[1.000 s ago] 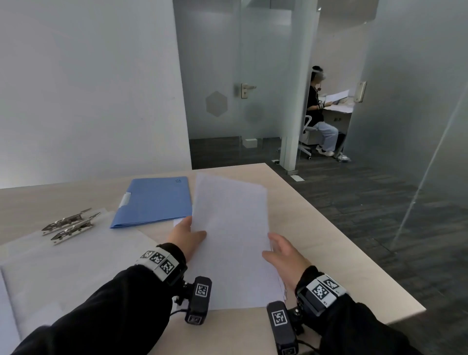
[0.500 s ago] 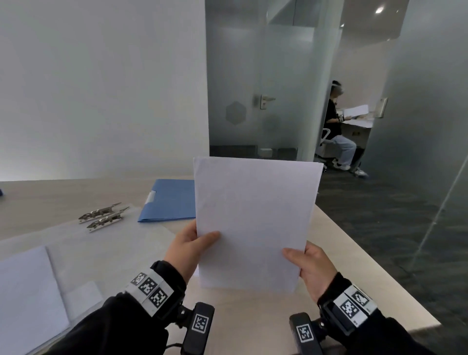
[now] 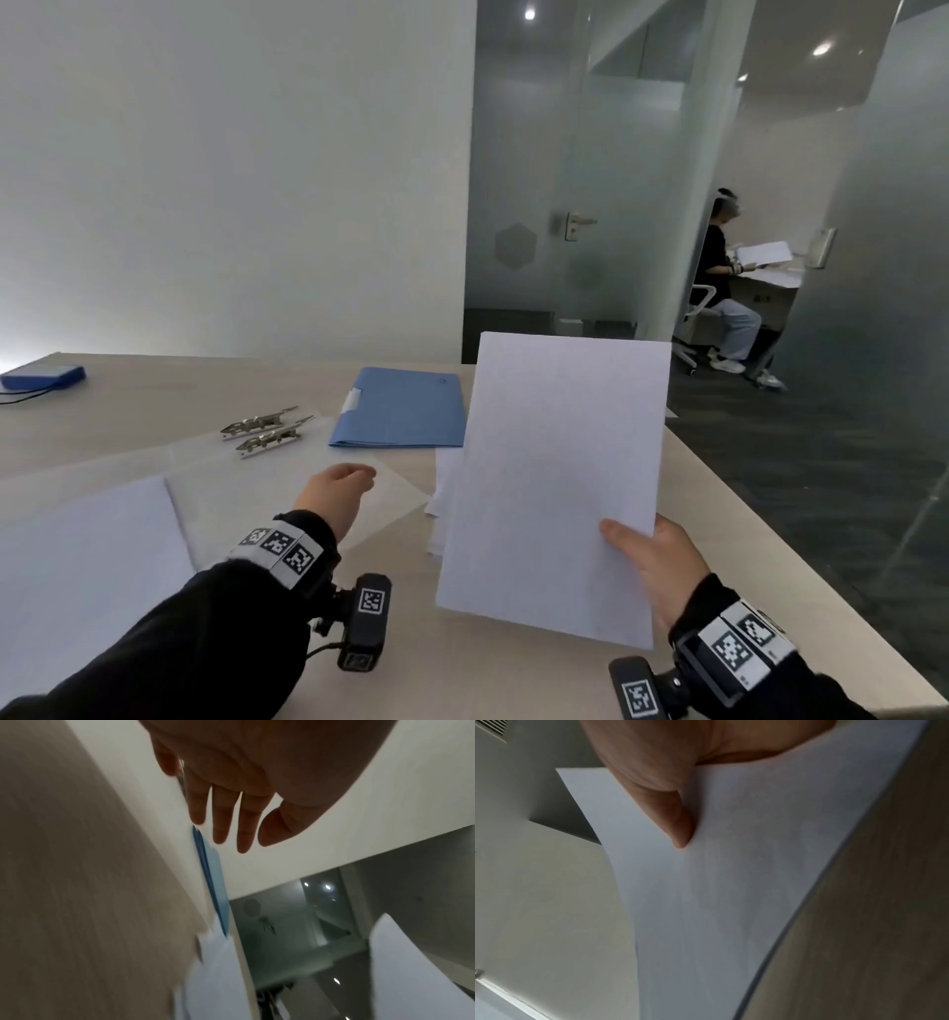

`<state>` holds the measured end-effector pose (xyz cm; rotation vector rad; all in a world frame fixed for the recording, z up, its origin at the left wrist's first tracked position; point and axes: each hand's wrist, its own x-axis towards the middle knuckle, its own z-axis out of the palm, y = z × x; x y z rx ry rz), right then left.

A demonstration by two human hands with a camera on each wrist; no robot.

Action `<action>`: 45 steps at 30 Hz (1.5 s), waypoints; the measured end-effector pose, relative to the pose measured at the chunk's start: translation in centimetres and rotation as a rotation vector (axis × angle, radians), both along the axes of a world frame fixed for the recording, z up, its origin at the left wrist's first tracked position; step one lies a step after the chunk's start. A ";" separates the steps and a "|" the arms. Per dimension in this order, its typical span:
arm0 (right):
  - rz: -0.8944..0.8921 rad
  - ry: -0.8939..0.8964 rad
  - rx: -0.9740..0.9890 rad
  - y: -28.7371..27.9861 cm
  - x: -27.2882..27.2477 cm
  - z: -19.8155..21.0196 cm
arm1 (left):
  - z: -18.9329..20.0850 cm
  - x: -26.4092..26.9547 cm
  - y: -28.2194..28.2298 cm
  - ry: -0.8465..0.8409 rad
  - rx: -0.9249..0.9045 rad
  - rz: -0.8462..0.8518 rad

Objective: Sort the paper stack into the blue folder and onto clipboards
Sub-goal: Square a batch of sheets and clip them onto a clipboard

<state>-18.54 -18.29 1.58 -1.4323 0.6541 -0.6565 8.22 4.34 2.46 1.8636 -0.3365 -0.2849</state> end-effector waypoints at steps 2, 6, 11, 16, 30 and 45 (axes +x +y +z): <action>0.019 -0.008 0.009 0.8 0.7 0.1 | -0.9 2.2 1.9 0.017 0.111 0.037; 0.091 -0.006 0.032 2.5 3.0 0.1 | -1.9 3.4 5.5 0.118 0.232 0.013; 0.192 0.007 0.033 5.5 6.7 0.1 | -1.6 0.9 8.9 0.184 0.244 -0.018; 0.272 0.044 0.040 8.7 10.7 -0.2 | -1.2 -2.2 13.2 0.203 0.212 0.012; 0.639 0.195 0.124 17.1 15.9 -1.5 | 1.5 -1.5 19.0 0.355 -0.069 0.132; 0.560 0.489 0.013 13.4 16.1 -1.2 | -1.8 1.4 19.7 0.365 0.257 0.106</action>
